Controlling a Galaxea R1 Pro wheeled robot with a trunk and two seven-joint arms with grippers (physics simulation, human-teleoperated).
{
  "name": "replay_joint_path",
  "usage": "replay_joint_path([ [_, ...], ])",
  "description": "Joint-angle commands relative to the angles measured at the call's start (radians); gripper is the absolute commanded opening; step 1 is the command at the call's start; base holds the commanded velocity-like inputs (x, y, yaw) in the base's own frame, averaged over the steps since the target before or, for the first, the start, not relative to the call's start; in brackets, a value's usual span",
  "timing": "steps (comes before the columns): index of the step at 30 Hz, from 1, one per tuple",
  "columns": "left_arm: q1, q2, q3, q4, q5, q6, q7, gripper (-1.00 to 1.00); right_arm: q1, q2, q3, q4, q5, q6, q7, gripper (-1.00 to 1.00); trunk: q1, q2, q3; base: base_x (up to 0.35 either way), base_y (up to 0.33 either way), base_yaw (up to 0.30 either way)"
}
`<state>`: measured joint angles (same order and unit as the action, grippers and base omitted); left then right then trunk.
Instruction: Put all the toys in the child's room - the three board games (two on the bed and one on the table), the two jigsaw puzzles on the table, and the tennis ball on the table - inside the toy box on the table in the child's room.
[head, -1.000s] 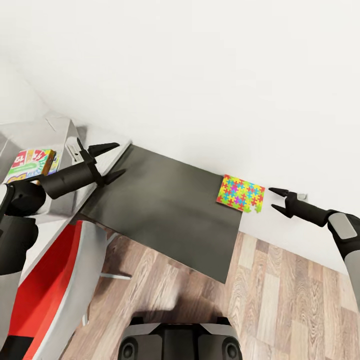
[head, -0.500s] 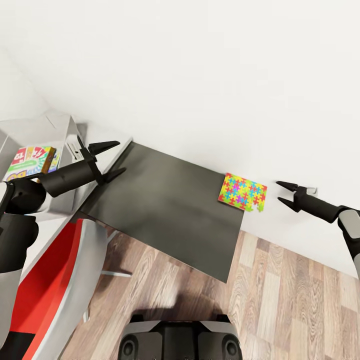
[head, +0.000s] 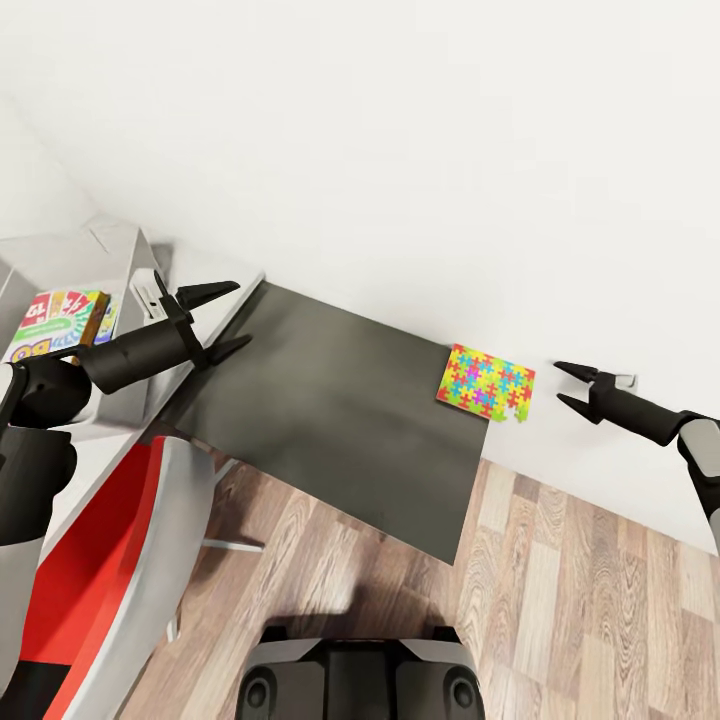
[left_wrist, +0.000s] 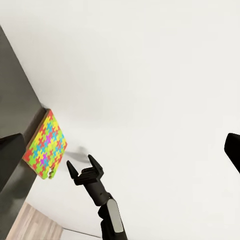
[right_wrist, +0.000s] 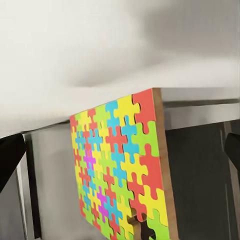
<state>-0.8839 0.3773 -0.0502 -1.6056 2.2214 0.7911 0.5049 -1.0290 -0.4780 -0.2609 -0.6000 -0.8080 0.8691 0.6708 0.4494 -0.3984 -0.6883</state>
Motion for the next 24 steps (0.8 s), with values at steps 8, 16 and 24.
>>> replay_joint_path([
  [8, -0.001, 0.0, 0.0, 0.0, 0.011, -0.001, 0.009, 1.0, -0.001, 0.0, -0.003, 0.002, 0.001, 0.005, 0.003, 1.0, 0.001, -0.002, -0.006, 0.0, 0.0, 0.0],
  [16, -0.001, 0.0, 0.0, 0.0, 0.011, -0.001, 0.009, 1.0, -0.001, 0.002, -0.003, 0.005, 0.001, 0.005, 0.003, 1.0, 0.001, -0.002, -0.017, 0.0, 0.0, 0.0],
  [24, -0.001, 0.0, 0.0, 0.0, 0.011, -0.001, 0.009, 1.0, -0.002, 0.006, -0.002, 0.006, 0.001, 0.006, 0.003, 1.0, 0.001, -0.002, -0.03, 0.0, 0.0, 0.0],
])
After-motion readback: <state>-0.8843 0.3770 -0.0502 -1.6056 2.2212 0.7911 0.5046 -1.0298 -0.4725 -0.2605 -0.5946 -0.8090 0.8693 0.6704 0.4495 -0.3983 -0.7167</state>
